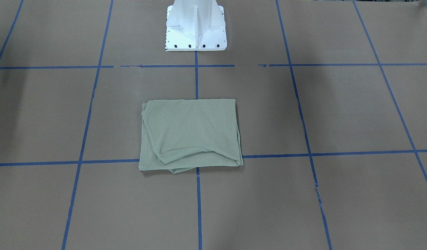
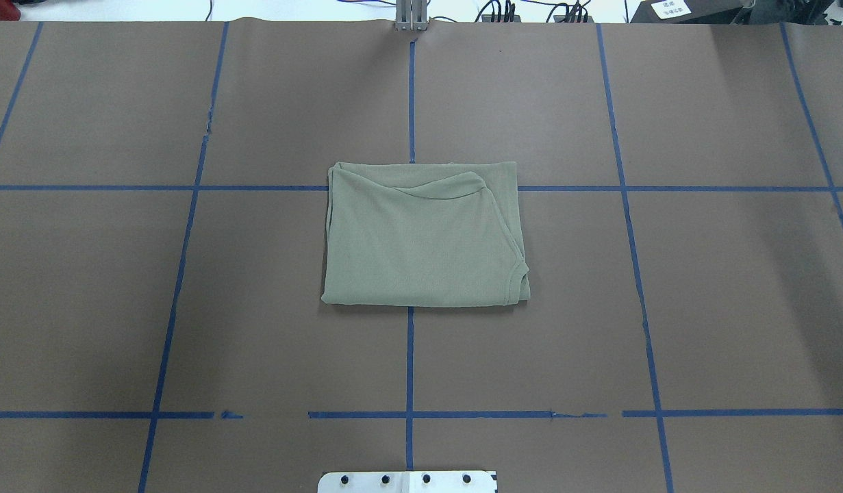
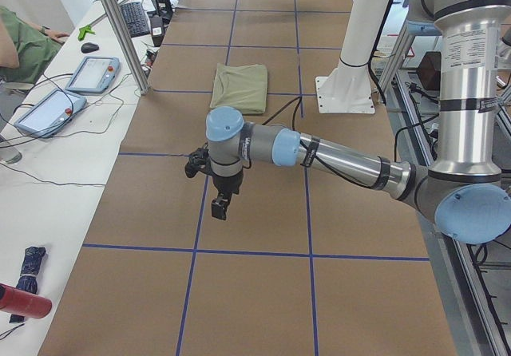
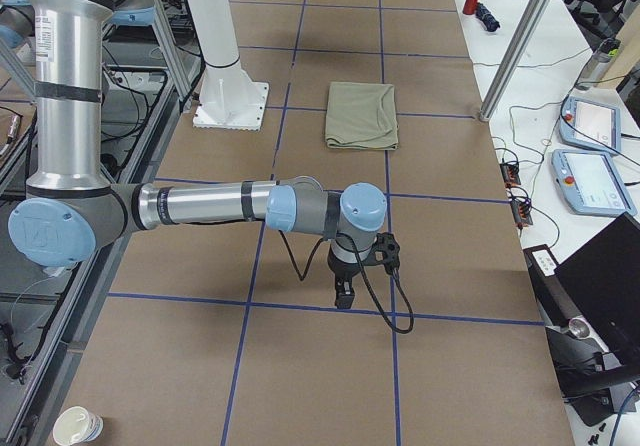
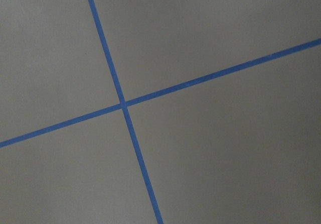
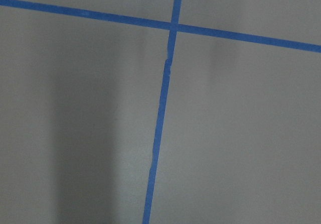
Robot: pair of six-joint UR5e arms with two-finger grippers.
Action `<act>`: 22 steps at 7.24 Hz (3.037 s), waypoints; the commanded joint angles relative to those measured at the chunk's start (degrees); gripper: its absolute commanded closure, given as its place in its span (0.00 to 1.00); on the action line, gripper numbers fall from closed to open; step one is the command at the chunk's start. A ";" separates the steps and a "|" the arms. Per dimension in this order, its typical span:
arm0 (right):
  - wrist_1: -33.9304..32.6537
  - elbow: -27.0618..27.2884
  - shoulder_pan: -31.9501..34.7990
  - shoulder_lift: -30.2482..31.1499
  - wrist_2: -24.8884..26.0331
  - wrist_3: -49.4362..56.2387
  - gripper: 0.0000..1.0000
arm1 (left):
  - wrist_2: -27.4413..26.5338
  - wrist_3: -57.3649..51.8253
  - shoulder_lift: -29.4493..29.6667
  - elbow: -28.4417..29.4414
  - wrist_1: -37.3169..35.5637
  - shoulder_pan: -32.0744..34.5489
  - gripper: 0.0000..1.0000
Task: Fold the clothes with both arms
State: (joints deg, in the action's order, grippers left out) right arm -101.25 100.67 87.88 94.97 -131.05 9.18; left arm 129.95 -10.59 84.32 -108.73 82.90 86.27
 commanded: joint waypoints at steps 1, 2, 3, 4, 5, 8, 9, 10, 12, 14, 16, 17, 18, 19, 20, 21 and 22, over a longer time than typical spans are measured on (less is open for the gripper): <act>0.00 0.14 0.01 0.48 -0.09 -0.04 0.00 | 3.64 -3.29 -6.68 1.59 4.42 4.16 0.00; 0.00 0.06 0.01 0.56 -0.09 -0.04 0.00 | 3.91 -3.21 -8.89 1.68 7.94 4.17 0.00; 0.00 0.06 0.01 0.65 -0.09 -0.04 0.00 | 3.82 -3.03 -8.56 1.68 8.06 4.17 0.00; 0.00 0.06 0.01 0.65 -0.09 -0.04 0.00 | 3.39 -2.33 -7.78 1.59 7.63 3.99 0.00; 0.00 0.23 0.01 0.65 -0.09 -0.13 0.00 | 3.30 -2.50 -7.77 1.33 7.54 3.99 0.00; 1.22 0.06 0.44 0.39 0.09 -0.39 0.00 | 3.04 -2.68 -7.68 0.63 7.89 3.91 0.00; 1.75 0.14 0.62 0.48 0.26 0.04 0.00 | 3.47 -2.68 -7.68 -0.42 7.89 3.99 0.00; 1.76 0.23 0.62 1.09 1.57 0.48 0.00 | 3.47 -2.59 -7.68 -0.43 7.89 3.99 0.00; 1.76 -0.12 0.62 1.00 2.37 -0.04 0.00 | 3.47 -2.50 -7.68 -0.61 7.89 3.99 0.00; 1.76 1.02 0.62 1.09 2.29 -0.13 0.00 | 3.56 -2.50 -7.68 -0.79 7.89 3.99 0.00; 1.76 1.02 0.62 1.00 2.20 -0.04 0.00 | 3.47 -2.50 -7.86 -0.70 7.89 3.99 0.00; 1.76 1.11 0.62 1.00 2.11 -0.13 0.00 | 3.47 -2.50 -7.95 -0.70 7.89 3.99 0.00; 1.76 1.03 0.62 1.00 2.02 -0.22 0.00 | 3.47 -2.50 -7.95 -0.78 7.89 3.99 0.00; 1.76 1.02 0.62 1.00 2.02 -0.22 0.00 | 3.47 -2.50 -7.95 -0.78 7.89 3.99 0.00; 1.76 1.02 0.62 1.09 1.94 -0.30 0.00 | 3.47 -2.50 -7.86 -0.78 7.89 3.99 0.00; 1.76 1.02 0.62 1.09 2.02 -0.30 0.00 | 3.47 -2.50 -7.86 -0.78 7.89 3.99 0.00; 1.76 1.02 0.62 1.09 1.94 -0.30 0.00 | 3.47 -2.50 -7.77 -0.78 7.89 3.99 0.00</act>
State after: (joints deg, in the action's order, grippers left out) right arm -99.49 101.69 88.51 96.05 -129.06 8.89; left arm 133.42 -13.10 76.48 -109.51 90.79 90.26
